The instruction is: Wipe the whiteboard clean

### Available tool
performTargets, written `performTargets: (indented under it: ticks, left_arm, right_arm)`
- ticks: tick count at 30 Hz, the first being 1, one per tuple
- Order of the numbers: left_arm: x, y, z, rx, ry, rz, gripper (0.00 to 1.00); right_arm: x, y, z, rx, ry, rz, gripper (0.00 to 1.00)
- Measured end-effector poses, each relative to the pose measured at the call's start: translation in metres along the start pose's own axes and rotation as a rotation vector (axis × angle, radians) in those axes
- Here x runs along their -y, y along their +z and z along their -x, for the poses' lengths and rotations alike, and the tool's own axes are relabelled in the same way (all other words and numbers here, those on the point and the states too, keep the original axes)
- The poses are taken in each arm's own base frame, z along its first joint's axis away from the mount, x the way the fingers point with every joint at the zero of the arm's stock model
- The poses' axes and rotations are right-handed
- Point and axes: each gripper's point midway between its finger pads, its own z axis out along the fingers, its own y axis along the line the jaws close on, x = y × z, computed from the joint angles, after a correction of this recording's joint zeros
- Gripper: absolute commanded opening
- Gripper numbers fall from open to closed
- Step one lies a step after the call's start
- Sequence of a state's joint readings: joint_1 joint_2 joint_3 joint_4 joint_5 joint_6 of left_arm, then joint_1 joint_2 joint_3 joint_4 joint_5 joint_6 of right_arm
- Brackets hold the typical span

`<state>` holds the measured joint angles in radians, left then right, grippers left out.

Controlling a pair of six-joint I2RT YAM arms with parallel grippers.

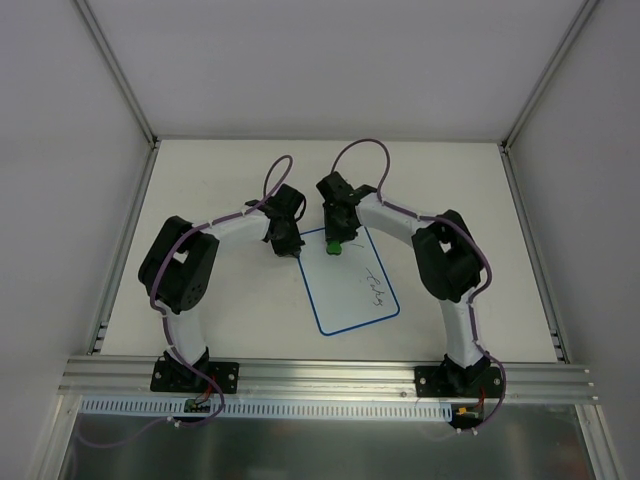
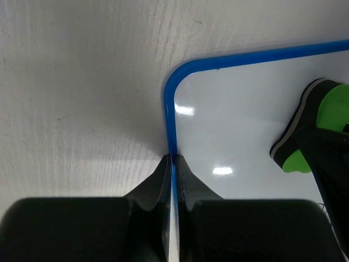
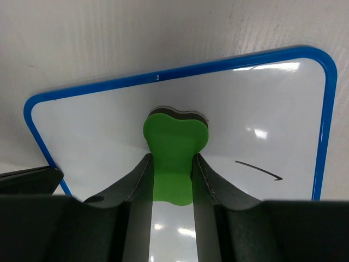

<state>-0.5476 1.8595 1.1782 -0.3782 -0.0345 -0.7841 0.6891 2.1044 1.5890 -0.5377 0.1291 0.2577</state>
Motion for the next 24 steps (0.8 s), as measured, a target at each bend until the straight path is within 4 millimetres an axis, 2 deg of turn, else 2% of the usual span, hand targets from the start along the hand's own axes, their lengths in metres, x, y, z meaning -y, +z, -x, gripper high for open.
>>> performTargets:
  ticks: [4,6,14,16,19,24]
  left_arm:
    - [-0.001,0.001,0.001,0.003,-0.027,-0.004,0.0]
    - [0.0,0.002,0.002,0.006,-0.043,-0.008,0.0]
    - [0.003,0.004,0.004,0.011,-0.073,-0.029,0.0]
    - [0.004,0.004,0.004,0.012,-0.078,-0.033,0.0]
    - [0.004,0.004,0.004,0.012,-0.079,-0.035,0.0]
    - [0.005,0.004,0.004,0.003,-0.087,-0.043,0.0]
  right_arm:
    - [0.007,0.0,0.0,0.004,0.028,0.008,0.01]
    - [0.018,-0.001,-0.001,0.009,0.051,0.0,0.0]
    - [0.097,-0.013,-0.008,0.011,0.195,-0.079,0.0]
    - [0.109,-0.016,-0.012,0.011,0.213,-0.095,0.0]
    - [0.116,-0.019,-0.016,0.015,0.224,-0.102,0.0]
    - [0.109,-0.019,-0.018,0.032,0.18,-0.112,0.0]
